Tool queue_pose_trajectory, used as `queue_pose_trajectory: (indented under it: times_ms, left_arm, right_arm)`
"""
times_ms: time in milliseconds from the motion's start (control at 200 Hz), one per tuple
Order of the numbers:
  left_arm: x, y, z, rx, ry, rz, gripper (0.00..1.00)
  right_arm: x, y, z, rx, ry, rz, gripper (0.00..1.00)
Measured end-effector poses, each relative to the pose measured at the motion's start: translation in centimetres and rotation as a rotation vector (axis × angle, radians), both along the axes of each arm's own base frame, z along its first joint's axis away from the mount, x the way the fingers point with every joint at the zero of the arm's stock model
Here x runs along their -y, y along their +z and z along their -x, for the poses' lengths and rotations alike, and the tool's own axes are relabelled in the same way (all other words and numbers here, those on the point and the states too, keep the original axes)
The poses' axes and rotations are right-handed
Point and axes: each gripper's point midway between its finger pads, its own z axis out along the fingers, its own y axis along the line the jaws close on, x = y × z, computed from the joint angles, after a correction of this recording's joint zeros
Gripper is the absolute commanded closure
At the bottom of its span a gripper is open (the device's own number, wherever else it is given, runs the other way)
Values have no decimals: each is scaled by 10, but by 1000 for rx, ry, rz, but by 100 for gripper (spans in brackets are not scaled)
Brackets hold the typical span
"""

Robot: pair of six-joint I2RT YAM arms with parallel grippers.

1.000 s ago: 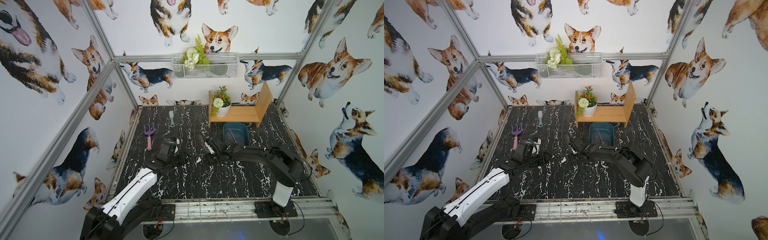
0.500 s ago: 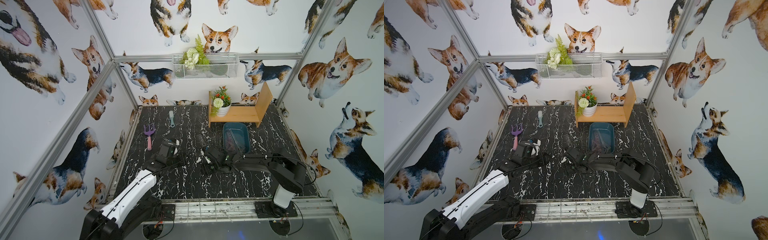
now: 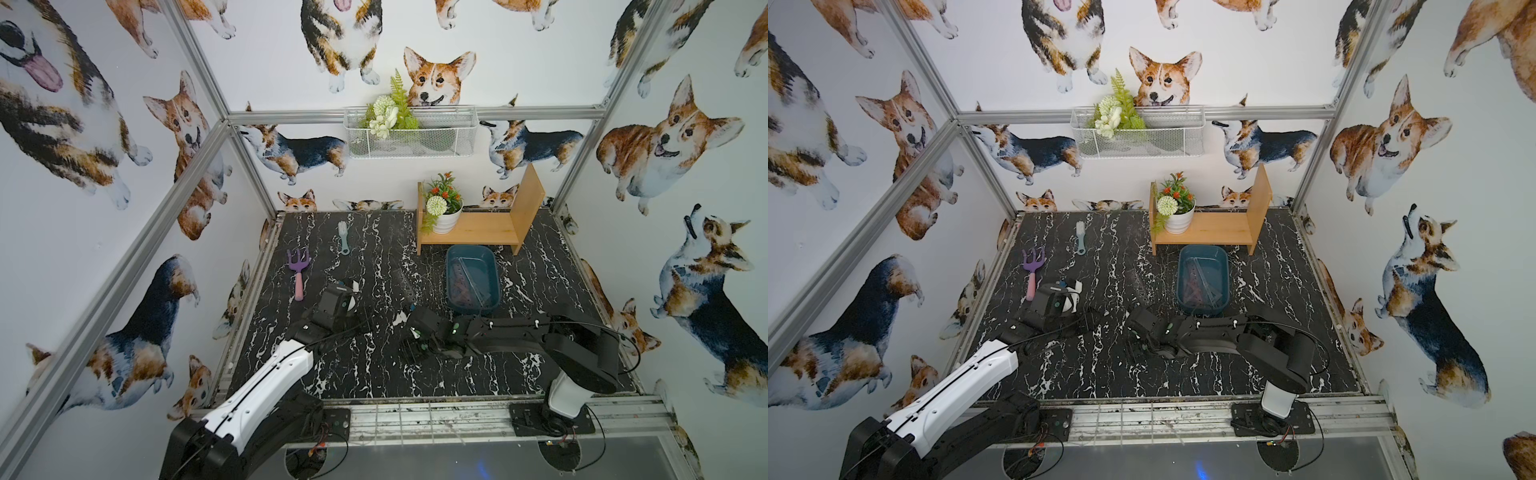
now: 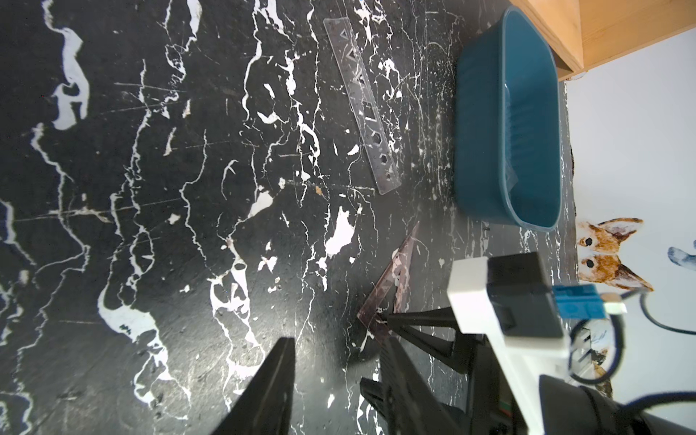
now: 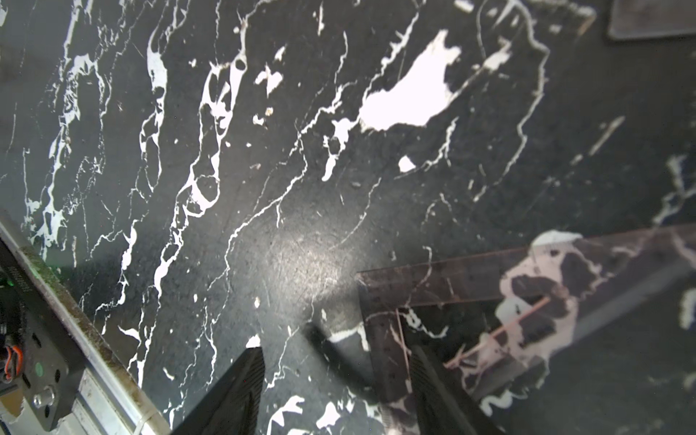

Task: Put the scattered rulers into the storage box
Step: Pick up the ruler from the center of the board.

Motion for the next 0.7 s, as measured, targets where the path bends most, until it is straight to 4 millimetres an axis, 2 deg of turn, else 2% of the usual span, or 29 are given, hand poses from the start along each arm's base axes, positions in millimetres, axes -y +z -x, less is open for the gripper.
queue_pose_trajectory:
  times_ms: [385, 581, 701]
  left_arm:
    - [4, -8, 1, -23, -1, 25, 56]
    - [6, -14, 3, -41, -3, 42, 56]
    - [8, -20, 6, -53, -3, 57, 56]
  right_arm:
    - [16, 2, 11, -38, -5, 63, 33]
    - [11, 27, 2, -3, -12, 58, 36]
    - [14, 34, -5, 24, -13, 85, 46]
